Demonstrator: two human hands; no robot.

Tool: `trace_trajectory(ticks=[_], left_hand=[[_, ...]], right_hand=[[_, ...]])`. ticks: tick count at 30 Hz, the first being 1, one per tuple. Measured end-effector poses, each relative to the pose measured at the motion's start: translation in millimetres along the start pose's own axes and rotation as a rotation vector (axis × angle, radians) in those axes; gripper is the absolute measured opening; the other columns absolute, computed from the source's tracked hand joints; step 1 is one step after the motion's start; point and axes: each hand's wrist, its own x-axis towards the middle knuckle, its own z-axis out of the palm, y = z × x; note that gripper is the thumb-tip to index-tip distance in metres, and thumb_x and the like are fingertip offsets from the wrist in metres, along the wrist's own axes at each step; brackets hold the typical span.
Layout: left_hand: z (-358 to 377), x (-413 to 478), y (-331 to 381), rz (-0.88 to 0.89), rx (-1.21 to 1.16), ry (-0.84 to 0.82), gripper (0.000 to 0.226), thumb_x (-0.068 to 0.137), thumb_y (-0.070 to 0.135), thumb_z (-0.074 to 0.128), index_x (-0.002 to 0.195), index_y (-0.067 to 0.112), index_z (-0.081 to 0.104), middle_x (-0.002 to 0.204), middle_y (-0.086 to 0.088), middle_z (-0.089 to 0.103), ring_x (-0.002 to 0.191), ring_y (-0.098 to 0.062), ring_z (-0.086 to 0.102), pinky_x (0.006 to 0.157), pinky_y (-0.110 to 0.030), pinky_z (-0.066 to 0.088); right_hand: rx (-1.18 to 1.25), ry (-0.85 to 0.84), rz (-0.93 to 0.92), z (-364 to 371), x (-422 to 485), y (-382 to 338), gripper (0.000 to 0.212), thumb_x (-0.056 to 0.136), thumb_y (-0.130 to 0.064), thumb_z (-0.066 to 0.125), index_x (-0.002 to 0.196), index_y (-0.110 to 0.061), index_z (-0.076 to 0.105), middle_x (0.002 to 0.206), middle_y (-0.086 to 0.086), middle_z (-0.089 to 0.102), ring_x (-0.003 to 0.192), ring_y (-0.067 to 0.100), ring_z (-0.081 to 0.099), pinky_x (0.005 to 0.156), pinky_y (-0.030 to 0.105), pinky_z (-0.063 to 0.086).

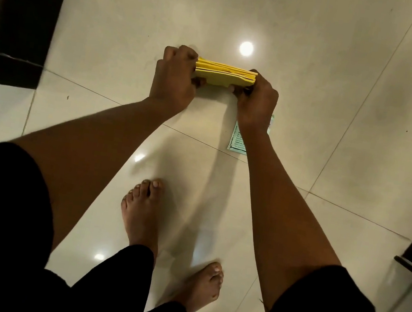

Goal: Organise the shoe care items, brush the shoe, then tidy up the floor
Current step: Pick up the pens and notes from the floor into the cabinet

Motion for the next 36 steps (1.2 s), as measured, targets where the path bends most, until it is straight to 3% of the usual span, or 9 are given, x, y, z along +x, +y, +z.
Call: trace_trajectory(ticks=[5,11,16,19,23,25,29,34,36], left_hand=[[-6.3,-2.2,10.0,-0.024,-0.376,-0.011,0.050,0.077,0.016,0.070,0.124,0.009,0.056,0.125,-0.007,0.057,0.117,-0.025,0.047,0.096,-0.031,0.043],[-19.4,-23.1,30.3,-0.095,-0.577,-0.068,0.028,0.077,0.009,0.071,0.104,0.004,0.066,0.096,-0.003,0.067,0.082,-0.012,0.059,0.069,-0.011,0.045],[-22.8,-34.5,29.0,-0.228,-0.573,-0.023,0.034,0.079,0.018,0.068,0.110,0.003,0.063,0.103,-0.012,0.068,0.087,-0.019,0.060,0.079,-0.030,0.050],[-20.5,-42.0,21.8,-0.295,-0.514,-0.017,0.029,0.086,0.011,0.063,0.113,0.004,0.060,0.106,-0.012,0.065,0.088,-0.019,0.055,0.076,-0.025,0.044],[-15.0,-54.8,17.2,-0.383,-0.513,-0.046,0.027,0.090,0.010,0.056,0.116,0.006,0.057,0.111,-0.009,0.063,0.090,-0.019,0.053,0.075,-0.023,0.040],[-15.2,-60.4,16.7,-0.429,-0.535,-0.054,0.028,0.091,0.011,0.055,0.119,0.007,0.056,0.113,-0.007,0.061,0.092,-0.017,0.052,0.076,-0.021,0.039],[-16.7,-74.1,17.7,-0.503,-0.539,-0.070,0.027,0.093,0.013,0.053,0.119,0.009,0.055,0.118,-0.009,0.060,0.093,-0.018,0.050,0.076,-0.022,0.037],[-25.3,-93.5,35.2,-0.565,-0.562,-0.119,0.028,0.094,0.011,0.051,0.121,0.009,0.054,0.119,-0.008,0.059,0.095,-0.019,0.050,0.078,-0.024,0.037],[-30.1,-102.5,49.0,-0.559,-0.586,-0.154,0.028,0.094,0.010,0.050,0.122,0.009,0.053,0.120,-0.010,0.059,0.100,-0.023,0.052,0.081,-0.026,0.039]], right_hand=[[0.024,-0.075,0.002,-13.1,-3.3,-1.9,0.026,0.077,-0.013,0.073,0.102,-0.006,0.070,0.093,0.011,0.073,0.077,0.022,0.065,0.075,0.028,0.050],[0.102,-0.200,0.037,-42.7,-24.5,-6.8,0.031,0.075,-0.010,0.075,0.103,-0.001,0.066,0.084,-0.002,0.065,0.064,-0.001,0.053,0.060,0.003,0.034],[-0.138,-0.017,0.290,-51.8,-53.6,6.1,0.065,0.076,-0.030,0.075,0.132,-0.016,0.043,0.129,0.004,0.052,0.115,0.025,0.045,0.086,0.029,0.038],[-0.151,-0.066,0.547,-47.3,-62.4,9.7,0.094,0.070,-0.032,0.081,0.142,-0.015,0.023,0.135,0.011,0.037,0.121,0.035,0.039,0.095,0.042,0.040],[-0.153,-0.089,0.623,-31.9,-60.3,13.3,0.104,0.067,-0.018,0.083,0.144,-0.014,0.014,0.130,0.015,0.035,0.116,0.035,0.044,0.092,0.041,0.044],[-0.120,-0.079,0.678,-30.9,-57.2,17.7,0.098,0.067,-0.019,0.083,0.140,-0.014,0.019,0.128,0.015,0.041,0.117,0.035,0.044,0.093,0.043,0.042],[-0.059,-0.178,0.594,-43.7,-61.3,28.4,0.053,0.084,-0.020,0.068,0.126,-0.006,0.039,0.121,0.010,0.058,0.115,0.031,0.051,0.093,0.035,0.042],[0.675,-0.229,0.662,-83.7,-89.9,20.7,0.034,0.093,-0.006,0.055,0.126,-0.002,0.051,0.122,0.015,0.061,0.104,0.026,0.062,0.085,0.030,0.053],[0.762,-0.285,0.632,-100.2,-107.2,10.8,0.034,0.093,-0.006,0.055,0.126,-0.001,0.049,0.119,0.014,0.061,0.098,0.022,0.063,0.077,0.025,0.055]])
